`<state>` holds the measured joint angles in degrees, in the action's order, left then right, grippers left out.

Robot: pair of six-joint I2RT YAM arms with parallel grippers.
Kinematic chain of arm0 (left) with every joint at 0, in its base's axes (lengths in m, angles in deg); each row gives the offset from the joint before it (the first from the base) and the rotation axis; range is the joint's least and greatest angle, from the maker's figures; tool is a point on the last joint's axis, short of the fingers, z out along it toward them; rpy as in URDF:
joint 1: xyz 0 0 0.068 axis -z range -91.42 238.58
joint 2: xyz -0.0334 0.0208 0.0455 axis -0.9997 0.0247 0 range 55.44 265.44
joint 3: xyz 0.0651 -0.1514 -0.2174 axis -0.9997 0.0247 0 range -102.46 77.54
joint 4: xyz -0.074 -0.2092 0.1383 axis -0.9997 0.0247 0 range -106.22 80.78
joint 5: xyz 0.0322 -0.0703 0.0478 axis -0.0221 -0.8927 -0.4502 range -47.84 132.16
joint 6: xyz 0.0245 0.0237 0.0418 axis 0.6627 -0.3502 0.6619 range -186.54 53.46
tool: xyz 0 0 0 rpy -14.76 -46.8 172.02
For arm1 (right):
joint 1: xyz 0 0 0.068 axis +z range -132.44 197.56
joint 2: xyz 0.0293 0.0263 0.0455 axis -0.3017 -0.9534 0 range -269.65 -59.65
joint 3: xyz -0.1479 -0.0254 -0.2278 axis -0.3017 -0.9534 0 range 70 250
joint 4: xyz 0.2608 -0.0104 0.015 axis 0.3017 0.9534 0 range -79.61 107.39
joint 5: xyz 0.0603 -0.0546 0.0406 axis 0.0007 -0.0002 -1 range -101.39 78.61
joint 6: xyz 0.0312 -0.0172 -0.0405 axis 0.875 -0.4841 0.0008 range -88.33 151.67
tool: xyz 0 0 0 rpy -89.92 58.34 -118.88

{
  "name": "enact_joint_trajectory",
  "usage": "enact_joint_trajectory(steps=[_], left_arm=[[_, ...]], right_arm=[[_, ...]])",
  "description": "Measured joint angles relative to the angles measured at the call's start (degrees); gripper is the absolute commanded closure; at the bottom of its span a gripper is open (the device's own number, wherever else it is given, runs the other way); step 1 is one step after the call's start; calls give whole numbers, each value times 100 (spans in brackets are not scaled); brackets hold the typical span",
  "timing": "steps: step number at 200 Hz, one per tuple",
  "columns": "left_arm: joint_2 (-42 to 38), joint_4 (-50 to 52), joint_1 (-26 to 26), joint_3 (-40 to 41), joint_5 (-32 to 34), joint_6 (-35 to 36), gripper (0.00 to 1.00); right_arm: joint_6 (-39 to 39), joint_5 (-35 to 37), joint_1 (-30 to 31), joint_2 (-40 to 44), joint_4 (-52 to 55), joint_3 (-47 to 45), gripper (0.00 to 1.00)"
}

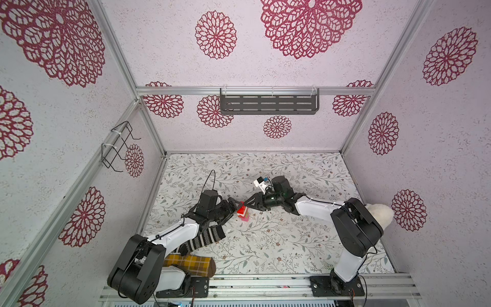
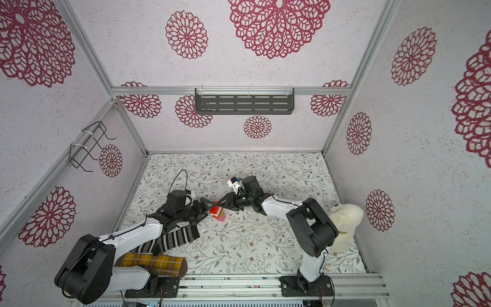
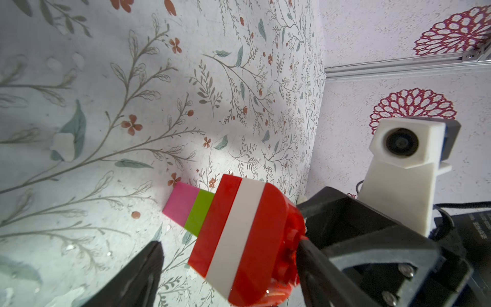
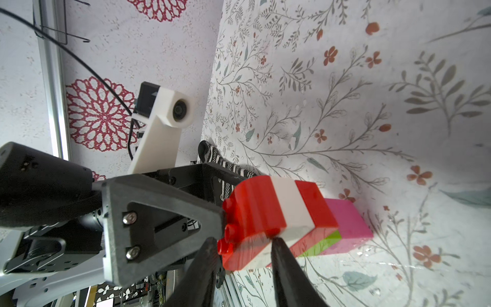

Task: Assemble an ice cream with lego
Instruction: Adjust the lego brick at the center of the board, then reset both arms

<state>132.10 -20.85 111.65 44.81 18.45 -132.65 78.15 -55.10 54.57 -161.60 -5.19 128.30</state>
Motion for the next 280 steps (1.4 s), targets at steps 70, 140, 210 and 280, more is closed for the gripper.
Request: enact_joint_trajectory(steps=[70,140,210,280], left_arm=[[-219,-219,-476,553,7,-304,14],[-219,-319,-601,879,11,-507,12],[-1390,1045,-549,118,789,-2,3],[-3418,2634,-396,-140,3287,490,3]], right_arm=[[-15,7,101,-485,142,525,62],[-107,20,109,-623,319,664,60],[-640,1248,-608,988,260,-573,41],[-1770,4192,-1110,3801,-592,-2741,1]])
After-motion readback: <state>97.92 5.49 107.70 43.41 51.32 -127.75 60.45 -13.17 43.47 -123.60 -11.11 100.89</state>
